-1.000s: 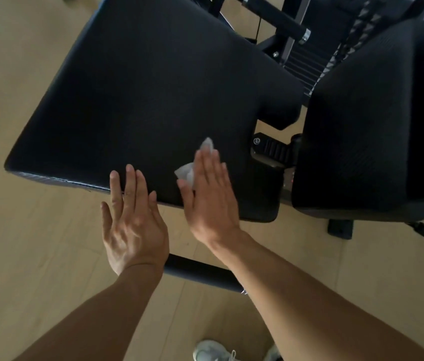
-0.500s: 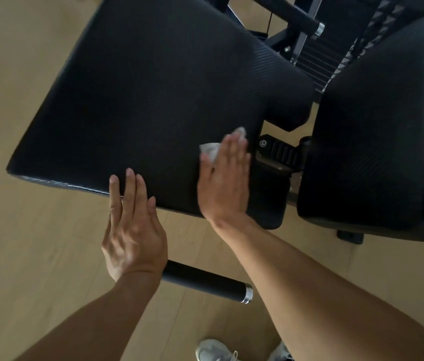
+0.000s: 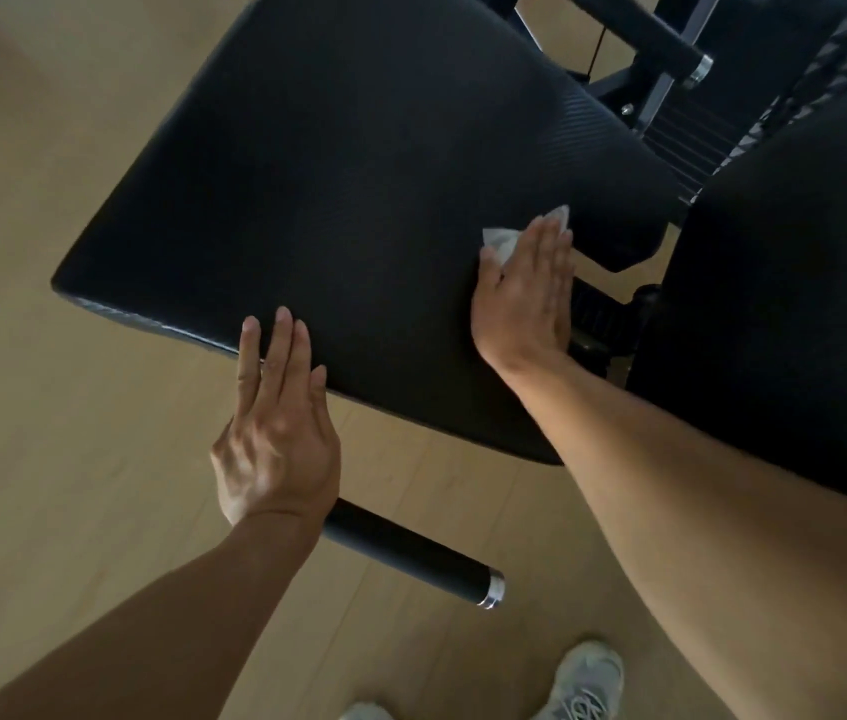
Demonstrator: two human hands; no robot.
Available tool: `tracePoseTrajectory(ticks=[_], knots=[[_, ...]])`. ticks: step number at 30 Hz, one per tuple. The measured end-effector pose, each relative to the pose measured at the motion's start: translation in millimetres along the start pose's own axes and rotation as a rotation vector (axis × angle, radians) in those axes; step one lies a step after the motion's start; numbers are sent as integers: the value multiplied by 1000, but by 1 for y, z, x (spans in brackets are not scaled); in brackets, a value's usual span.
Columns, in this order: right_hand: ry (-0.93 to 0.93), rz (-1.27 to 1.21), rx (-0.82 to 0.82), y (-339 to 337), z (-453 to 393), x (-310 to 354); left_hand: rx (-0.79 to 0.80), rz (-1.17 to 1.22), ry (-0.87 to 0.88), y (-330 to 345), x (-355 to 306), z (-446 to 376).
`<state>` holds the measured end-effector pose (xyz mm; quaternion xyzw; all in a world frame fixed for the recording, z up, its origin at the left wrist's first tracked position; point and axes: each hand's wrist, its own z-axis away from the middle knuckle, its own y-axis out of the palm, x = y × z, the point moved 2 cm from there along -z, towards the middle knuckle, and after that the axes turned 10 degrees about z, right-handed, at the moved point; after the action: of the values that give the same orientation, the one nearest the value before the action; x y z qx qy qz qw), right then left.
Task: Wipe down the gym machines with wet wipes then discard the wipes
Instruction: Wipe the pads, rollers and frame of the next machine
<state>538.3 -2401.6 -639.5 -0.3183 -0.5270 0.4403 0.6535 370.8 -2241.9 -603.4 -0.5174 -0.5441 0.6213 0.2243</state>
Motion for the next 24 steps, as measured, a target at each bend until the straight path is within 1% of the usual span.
tracePoseTrajectory(ticks=[1, 2, 3, 4, 6, 7, 9, 11, 13, 16, 19, 21, 23, 24], knots=[[2, 15, 4, 1, -2, 8, -13, 10, 5, 0, 0, 0], [-61, 41, 5, 5, 5, 19, -35, 30, 10, 1, 1, 0], [-194, 66, -1, 10, 19, 34, -70, 59, 5, 2, 3, 0], [-381, 86, 1, 17, 39, 52, -112, 100, -28, 2, 7, 0], [-745, 167, 33, 32, 78, 80, -190, 212, -167, 1, 14, -1], [-851, 228, 33, 39, 91, 87, -220, 270, -234, 0, 16, -1], [-936, 314, -15, 44, 100, 82, -261, 357, -304, -2, 18, 0], [-982, 287, -82, 45, 105, 58, -290, 409, -299, -7, 15, 0], [-946, 153, -122, 43, 114, 20, -282, 471, -300, -12, 15, 0], [-704, 79, -128, 41, 139, -45, -218, 628, -386, -21, 22, 11], [-490, 5, -53, 39, 180, -87, -175, 691, -546, -30, 29, 65], [-346, -101, 44, 33, 211, -89, -133, 709, -623, -33, 28, 116], [-187, -202, 139, 25, 235, -72, -76, 731, -672, -32, 23, 157], [-125, -262, 159, 24, 241, -59, -47, 746, -699, -32, 19, 170]])
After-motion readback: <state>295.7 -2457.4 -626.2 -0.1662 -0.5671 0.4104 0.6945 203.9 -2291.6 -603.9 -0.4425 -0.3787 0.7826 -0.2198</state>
